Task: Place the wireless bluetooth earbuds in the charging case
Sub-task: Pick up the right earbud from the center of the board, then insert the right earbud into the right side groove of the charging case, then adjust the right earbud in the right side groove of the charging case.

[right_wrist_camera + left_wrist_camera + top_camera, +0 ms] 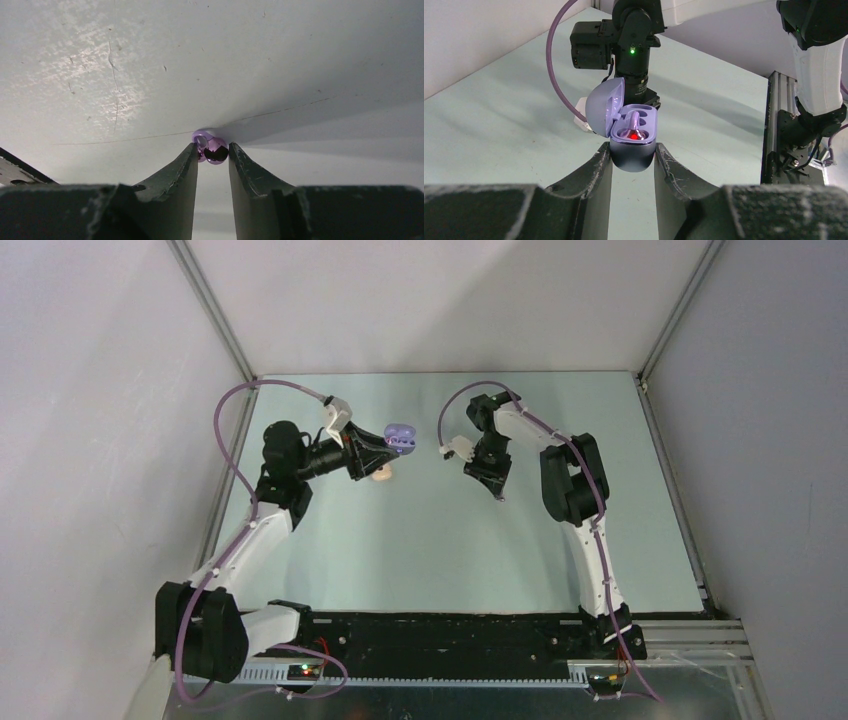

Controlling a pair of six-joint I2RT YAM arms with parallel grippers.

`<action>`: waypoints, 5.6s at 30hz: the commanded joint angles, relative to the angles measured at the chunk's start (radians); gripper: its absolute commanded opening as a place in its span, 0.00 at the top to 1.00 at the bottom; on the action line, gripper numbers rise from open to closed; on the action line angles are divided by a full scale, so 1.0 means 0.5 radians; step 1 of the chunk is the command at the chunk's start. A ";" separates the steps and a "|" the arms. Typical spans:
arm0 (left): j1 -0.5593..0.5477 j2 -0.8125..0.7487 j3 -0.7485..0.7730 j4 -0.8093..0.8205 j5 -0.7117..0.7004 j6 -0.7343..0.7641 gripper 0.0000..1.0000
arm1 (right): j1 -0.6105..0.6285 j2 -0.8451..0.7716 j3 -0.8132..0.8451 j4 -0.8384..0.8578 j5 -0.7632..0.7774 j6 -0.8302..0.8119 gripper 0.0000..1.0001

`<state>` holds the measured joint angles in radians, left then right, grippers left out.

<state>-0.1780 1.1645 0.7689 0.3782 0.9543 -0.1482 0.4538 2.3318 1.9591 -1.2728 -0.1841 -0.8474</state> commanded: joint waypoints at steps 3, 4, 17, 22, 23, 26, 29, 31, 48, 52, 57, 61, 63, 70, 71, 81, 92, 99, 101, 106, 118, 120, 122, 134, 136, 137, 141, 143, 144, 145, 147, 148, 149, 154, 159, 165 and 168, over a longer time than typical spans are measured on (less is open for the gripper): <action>-0.006 -0.014 0.079 0.021 0.036 0.043 1.00 | -0.022 0.059 0.169 -0.116 -0.067 0.067 0.66; -0.006 -0.013 0.079 0.017 0.036 0.044 1.00 | -0.026 0.073 0.206 -0.129 -0.072 0.082 0.65; -0.009 0.010 0.112 -0.024 0.048 0.065 1.00 | -0.028 0.121 0.241 -0.175 -0.034 0.133 0.68; -0.011 0.012 0.112 -0.034 0.047 0.066 1.00 | -0.030 0.106 0.244 -0.179 -0.044 0.138 0.76; -0.010 0.013 0.113 -0.038 0.048 0.065 1.00 | -0.033 0.088 0.246 -0.177 -0.046 0.142 0.77; -0.013 0.022 0.126 -0.049 0.037 0.073 1.00 | -0.055 0.008 0.242 -0.140 -0.102 0.206 0.82; -0.039 0.042 0.127 0.034 -0.008 0.043 1.00 | -0.098 -0.187 0.239 -0.084 -0.225 0.342 0.88; -0.057 0.070 0.122 0.185 -0.061 -0.064 1.00 | -0.139 -0.340 0.221 -0.003 -0.402 0.449 0.90; -0.305 0.374 0.399 0.572 -0.363 -0.509 1.00 | -0.188 -1.699 -0.742 1.990 -0.610 2.027 1.00; -0.374 0.384 0.497 0.593 -0.506 -0.521 1.00 | -0.054 -1.772 -0.771 2.286 -0.292 2.200 1.00; -0.417 0.378 0.565 0.623 -0.595 -0.524 1.00 | 0.100 -1.826 -0.788 2.393 -0.099 2.240 1.00; -0.424 0.352 0.545 0.632 -0.649 -0.547 1.00 | 0.185 -1.854 -0.786 2.410 -0.024 2.227 1.00; -0.423 0.337 0.529 0.632 -0.664 -0.560 1.00 | 0.220 -1.863 -0.788 2.408 0.008 2.214 1.00; -0.426 0.276 0.518 0.642 -0.741 -0.551 1.00 | 0.341 -1.866 -0.774 2.387 0.164 2.147 1.00; -0.425 0.273 0.524 0.644 -0.742 -0.546 1.00 | 0.348 -1.857 -0.771 2.391 0.174 2.145 1.00; -0.428 0.242 0.514 0.647 -0.732 -0.532 1.00 | 0.391 -1.801 -0.732 2.441 0.215 2.183 1.00; -0.426 0.229 0.512 0.658 -0.706 -0.528 1.00 | 0.432 -1.730 -0.679 2.467 0.218 2.211 1.00; -0.429 0.217 0.518 0.655 -0.722 -0.519 1.00 | 0.460 -1.724 -0.668 2.428 0.307 2.162 1.00; -0.427 0.217 0.515 0.652 -0.723 -0.514 1.00 | 0.469 -1.721 -0.667 2.428 0.331 2.147 1.00; -0.427 0.223 0.527 0.661 -0.728 -0.520 1.00 | 0.507 -1.712 -0.666 2.426 0.367 2.078 1.00; -0.416 0.229 0.556 0.646 -0.819 -0.530 1.00 | 0.510 -1.721 -0.681 2.372 0.368 2.116 1.00; -0.413 0.229 0.559 0.639 -0.838 -0.527 1.00 | 0.509 -1.722 -0.681 2.368 0.368 2.127 1.00; -0.409 0.234 0.567 0.637 -0.844 -0.527 1.00 | 0.508 -1.719 -0.681 2.368 0.368 2.136 1.00; -0.411 0.227 0.535 0.658 -0.788 -0.530 1.00 | 0.475 -1.697 -0.661 2.351 0.276 2.177 0.72; -0.407 0.225 0.532 0.658 -0.786 -0.527 1.00 | 0.448 -1.706 -0.640 2.263 0.191 2.166 0.69; -0.406 0.225 0.531 0.659 -0.786 -0.529 1.00 | 0.437 -1.711 -0.617 2.233 0.171 2.164 0.68; -0.398 0.237 0.534 0.676 -0.776 -0.536 1.00 | 0.353 -1.726 -0.553 2.066 0.071 2.128 0.65; -0.394 0.246 0.534 0.685 -0.755 -0.540 1.00 | 0.314 -1.737 -0.538 2.018 0.006 2.098 0.64; -0.393 0.254 0.533 0.692 -0.747 -0.542 1.00 | 0.284 -1.748 -0.539 2.006 -0.059 2.093 0.63; -0.394 0.257 0.535 0.696 -0.726 -0.548 1.00 | 0.266 -1.753 -0.540 2.006 -0.111 2.084 0.62; -0.390 0.271 0.536 0.728 -0.678 -0.557 1.00 | 0.217 -1.755 -0.541 2.013 -0.260 2.055 0.58; -0.390 0.280 0.538 0.734 -0.664 -0.558 1.00 | 0.207 -1.753 -0.542 2.011 -0.334 2.045 0.58; -0.392 0.284 0.539 0.749 -0.635 -0.565 1.00 | 0.183 -1.752 -0.544 2.016 -0.371 2.041 0.56; -0.390 0.298 0.530 0.778 -0.516 -0.563 1.00 | 0.079 -1.747 -0.531 2.069 -0.804 2.071 0.49; -0.390 0.279 0.474 0.784 -0.410 -0.514 1.00 | 0.032 -1.690 -0.433 2.063 -1.085 2.097 0.45; -0.393 0.234 0.412 0.778 -0.349 -0.463 1.00 | 0.029 -1.637 -0.399 2.125 -1.092 2.221 0.45; -0.393 0.221 0.400 0.779 -0.335 -0.458 1.00 | 0.059 -1.612 -0.363 2.068 -1.039 2.170 0.45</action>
<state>-0.3775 1.3155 0.9718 0.7277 0.7570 -0.4065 0.4698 1.5024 1.7267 -0.2485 -0.6949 0.2340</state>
